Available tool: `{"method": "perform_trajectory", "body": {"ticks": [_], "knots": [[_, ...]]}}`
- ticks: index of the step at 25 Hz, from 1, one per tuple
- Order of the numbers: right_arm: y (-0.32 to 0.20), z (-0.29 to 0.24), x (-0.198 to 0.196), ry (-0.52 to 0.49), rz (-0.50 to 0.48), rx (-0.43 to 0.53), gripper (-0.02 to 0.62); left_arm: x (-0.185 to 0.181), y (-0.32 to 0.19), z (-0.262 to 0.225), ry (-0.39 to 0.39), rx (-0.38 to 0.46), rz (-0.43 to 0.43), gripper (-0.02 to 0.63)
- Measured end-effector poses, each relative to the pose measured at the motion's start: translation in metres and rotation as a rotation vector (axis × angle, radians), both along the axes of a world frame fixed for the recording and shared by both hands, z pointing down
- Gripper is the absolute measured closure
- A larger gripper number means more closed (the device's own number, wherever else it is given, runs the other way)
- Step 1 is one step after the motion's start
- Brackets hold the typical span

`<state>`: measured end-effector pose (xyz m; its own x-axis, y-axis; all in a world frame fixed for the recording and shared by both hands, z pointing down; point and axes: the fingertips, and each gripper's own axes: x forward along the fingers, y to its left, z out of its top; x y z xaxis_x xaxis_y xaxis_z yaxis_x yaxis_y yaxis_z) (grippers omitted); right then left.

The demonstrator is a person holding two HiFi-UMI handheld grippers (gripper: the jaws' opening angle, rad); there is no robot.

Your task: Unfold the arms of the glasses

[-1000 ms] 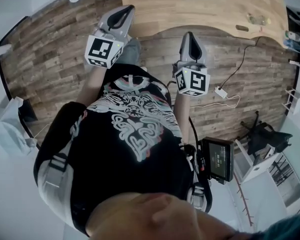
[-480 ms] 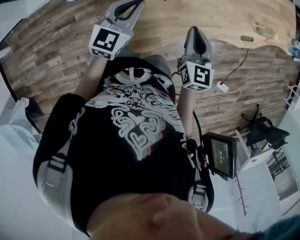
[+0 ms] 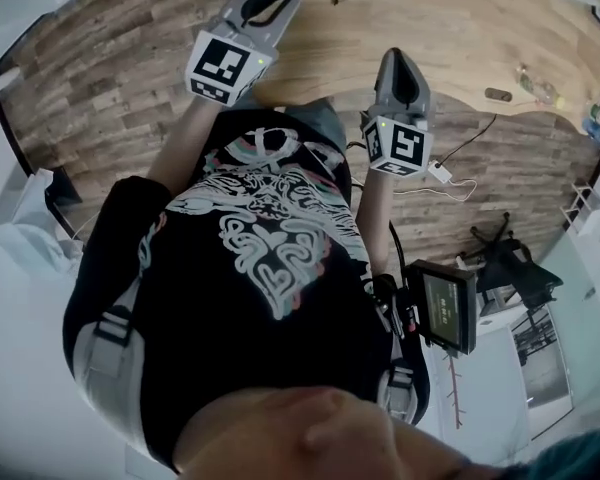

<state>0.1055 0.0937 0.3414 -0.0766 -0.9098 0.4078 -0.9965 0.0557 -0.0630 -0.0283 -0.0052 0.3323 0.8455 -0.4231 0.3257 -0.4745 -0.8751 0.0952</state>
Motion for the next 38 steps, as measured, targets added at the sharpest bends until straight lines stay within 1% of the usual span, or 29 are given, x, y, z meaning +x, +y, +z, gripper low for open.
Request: {"method": "perform_trajectory", "body": {"ticks": [3,6,9,12,17,21,25,28,34,36,38], "knots": [[-0.017,0.009,0.008,0.005,-0.048,-0.018,0.597,0.014,-0.004,0.014,-0.053,0.002,-0.017,0.62],[-0.035,0.015,0.016,0.016,-0.096,-0.025,0.597,0.025,-0.01,0.025,-0.075,-0.007,-0.034,0.62],[-0.05,0.029,0.025,0.0,-0.133,-0.042,0.597,0.036,-0.019,0.043,-0.095,-0.039,-0.05,0.62],[-0.064,0.045,0.03,-0.023,-0.163,-0.062,0.597,0.047,-0.026,0.06,-0.117,-0.069,-0.047,0.62],[-0.074,0.069,0.03,-0.042,-0.202,-0.09,0.597,0.058,-0.03,0.088,-0.151,-0.105,-0.06,0.62],[-0.076,0.089,0.035,-0.029,-0.223,-0.139,0.596,0.072,-0.033,0.112,-0.177,-0.137,-0.074,0.62],[-0.08,0.097,0.031,0.022,-0.277,-0.117,0.597,0.084,-0.032,0.134,-0.2,-0.173,-0.07,0.62],[-0.084,0.111,0.034,0.044,-0.303,-0.151,0.597,0.094,-0.033,0.152,-0.225,-0.192,-0.063,0.62],[-0.092,0.129,0.04,0.025,-0.313,-0.168,0.597,0.109,-0.033,0.177,-0.274,-0.218,-0.027,0.617],[-0.092,0.131,0.038,0.019,-0.318,-0.174,0.597,0.11,-0.033,0.182,-0.3,-0.219,-0.014,0.603],[-0.093,0.133,0.038,0.014,-0.32,-0.18,0.597,0.108,-0.029,0.194,-0.333,-0.243,-0.009,0.589]]}}
